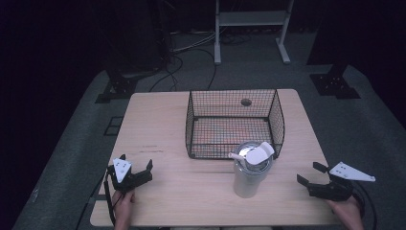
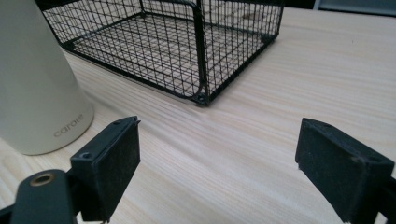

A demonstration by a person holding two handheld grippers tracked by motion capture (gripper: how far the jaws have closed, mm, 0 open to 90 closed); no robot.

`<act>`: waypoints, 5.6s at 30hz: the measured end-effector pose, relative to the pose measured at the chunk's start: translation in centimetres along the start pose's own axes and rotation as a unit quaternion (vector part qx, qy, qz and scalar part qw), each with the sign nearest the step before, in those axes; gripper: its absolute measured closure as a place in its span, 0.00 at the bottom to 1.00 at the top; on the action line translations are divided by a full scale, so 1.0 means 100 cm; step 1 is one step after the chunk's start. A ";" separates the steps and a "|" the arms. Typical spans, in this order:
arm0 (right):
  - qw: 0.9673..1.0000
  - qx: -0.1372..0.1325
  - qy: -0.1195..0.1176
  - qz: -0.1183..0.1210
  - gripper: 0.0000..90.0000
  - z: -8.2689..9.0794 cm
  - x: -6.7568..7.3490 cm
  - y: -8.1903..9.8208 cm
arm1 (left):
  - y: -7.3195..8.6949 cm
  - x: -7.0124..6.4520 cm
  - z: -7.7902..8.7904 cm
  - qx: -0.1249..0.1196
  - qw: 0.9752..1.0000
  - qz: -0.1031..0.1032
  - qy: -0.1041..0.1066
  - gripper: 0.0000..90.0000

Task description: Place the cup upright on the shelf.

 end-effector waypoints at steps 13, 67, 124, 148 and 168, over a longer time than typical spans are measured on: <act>0.998 -0.008 -0.039 0.043 0.15 0.007 0.035 -0.013 | 0.000 -0.001 0.001 -0.001 1.000 -0.003 0.002 0.00; 0.973 0.028 -0.201 0.111 0.13 -0.021 0.147 -0.018 | 0.000 -0.001 0.001 -0.002 1.000 -0.005 0.004 0.00; 0.970 -0.014 -0.211 0.119 0.09 -0.068 0.165 -0.026 | 0.000 -0.001 0.001 -0.003 1.000 -0.001 0.005 0.00; 0.971 -0.038 -0.214 0.098 0.09 -0.061 0.161 -0.028 | 0.000 0.000 0.001 -0.004 1.000 0.000 0.007 0.00; 0.963 -0.048 -0.245 0.106 0.09 -0.033 0.180 -0.065 | 0.000 0.000 0.001 -0.003 1.000 0.001 0.006 0.00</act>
Point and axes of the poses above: each handheld gripper's, and its own axes: z roughly backward along the jaws, y roughly out of its underside, x roughly to its left, the point moved 9 cm from there along -z, roughly forward along the jaws, and after that the axes turned 13 degrees about -z, right-handed, at the moved point
